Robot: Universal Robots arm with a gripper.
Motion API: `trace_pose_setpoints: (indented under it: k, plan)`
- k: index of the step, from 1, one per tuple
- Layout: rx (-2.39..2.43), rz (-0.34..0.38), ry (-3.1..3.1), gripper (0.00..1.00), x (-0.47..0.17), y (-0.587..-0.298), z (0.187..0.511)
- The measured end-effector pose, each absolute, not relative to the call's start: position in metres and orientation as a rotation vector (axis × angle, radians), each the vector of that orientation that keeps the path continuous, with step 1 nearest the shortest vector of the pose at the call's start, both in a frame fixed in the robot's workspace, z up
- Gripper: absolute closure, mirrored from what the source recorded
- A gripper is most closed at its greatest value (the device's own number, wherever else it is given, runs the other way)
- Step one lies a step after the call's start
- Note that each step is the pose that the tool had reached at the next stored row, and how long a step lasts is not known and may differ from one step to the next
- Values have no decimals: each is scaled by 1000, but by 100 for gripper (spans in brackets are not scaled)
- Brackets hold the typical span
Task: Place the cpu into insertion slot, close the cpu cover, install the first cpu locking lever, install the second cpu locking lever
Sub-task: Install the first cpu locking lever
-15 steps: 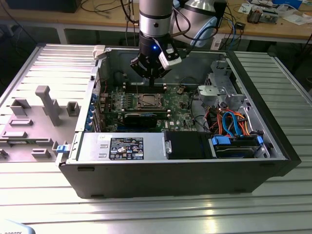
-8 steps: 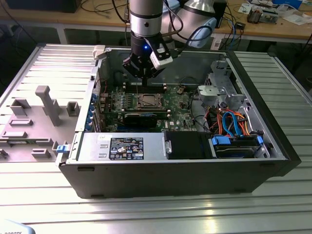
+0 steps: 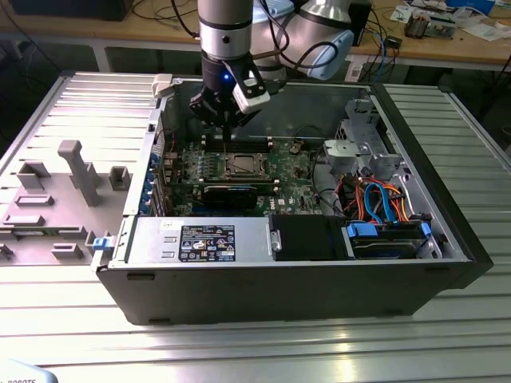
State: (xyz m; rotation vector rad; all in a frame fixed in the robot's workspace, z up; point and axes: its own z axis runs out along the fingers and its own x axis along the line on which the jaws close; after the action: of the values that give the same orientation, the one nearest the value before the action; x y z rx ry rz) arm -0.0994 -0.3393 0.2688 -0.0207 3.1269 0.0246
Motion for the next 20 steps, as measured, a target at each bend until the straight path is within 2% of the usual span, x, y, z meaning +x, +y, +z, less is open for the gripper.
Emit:
trace_pose_setpoints:
  k: [20]
  plan:
    - [-48, 25, 3127, 89, -117, -329, 267]
